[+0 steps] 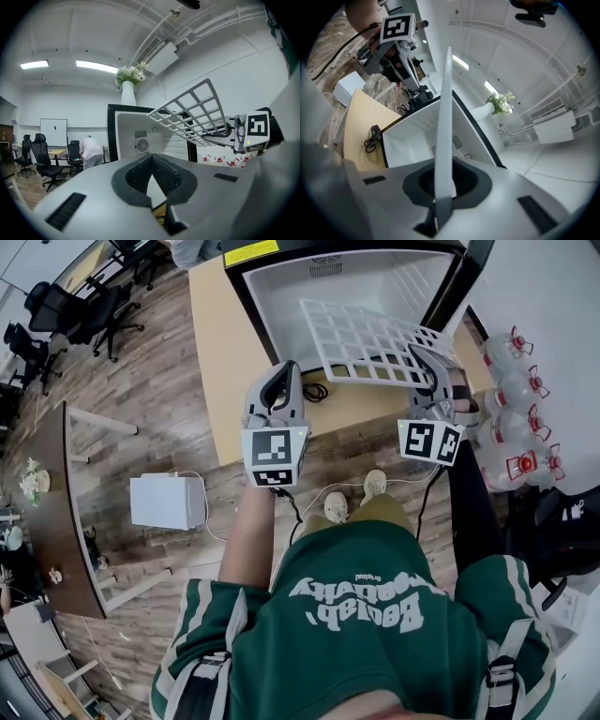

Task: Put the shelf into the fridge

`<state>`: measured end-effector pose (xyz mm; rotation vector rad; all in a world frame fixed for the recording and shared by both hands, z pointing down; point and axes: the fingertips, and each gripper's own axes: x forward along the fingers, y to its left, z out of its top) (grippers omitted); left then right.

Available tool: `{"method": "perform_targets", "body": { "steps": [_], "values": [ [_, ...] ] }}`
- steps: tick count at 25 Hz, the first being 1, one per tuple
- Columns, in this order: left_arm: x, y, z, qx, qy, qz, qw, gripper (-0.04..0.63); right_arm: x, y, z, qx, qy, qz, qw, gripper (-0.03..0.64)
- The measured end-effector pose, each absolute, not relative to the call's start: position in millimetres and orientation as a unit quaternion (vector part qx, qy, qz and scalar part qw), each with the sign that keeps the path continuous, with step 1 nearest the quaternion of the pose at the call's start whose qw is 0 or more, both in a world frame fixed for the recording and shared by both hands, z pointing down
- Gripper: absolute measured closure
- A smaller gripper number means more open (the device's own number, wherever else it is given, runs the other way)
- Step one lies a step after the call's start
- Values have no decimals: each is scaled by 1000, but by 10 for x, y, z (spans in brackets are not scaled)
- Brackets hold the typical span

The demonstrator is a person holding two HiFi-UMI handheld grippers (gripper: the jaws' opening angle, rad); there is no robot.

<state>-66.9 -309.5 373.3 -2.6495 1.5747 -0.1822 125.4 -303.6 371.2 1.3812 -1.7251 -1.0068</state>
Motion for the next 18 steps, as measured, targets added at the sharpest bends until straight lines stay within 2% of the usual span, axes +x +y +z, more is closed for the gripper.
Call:
{"method": "perform_targets", "body": {
  "steps": [18],
  "values": [
    [-914,-3132,3892,-839,540,-67,11,595,1095,-3313,3862,471,-631,-475,392,586]
  ]
}}
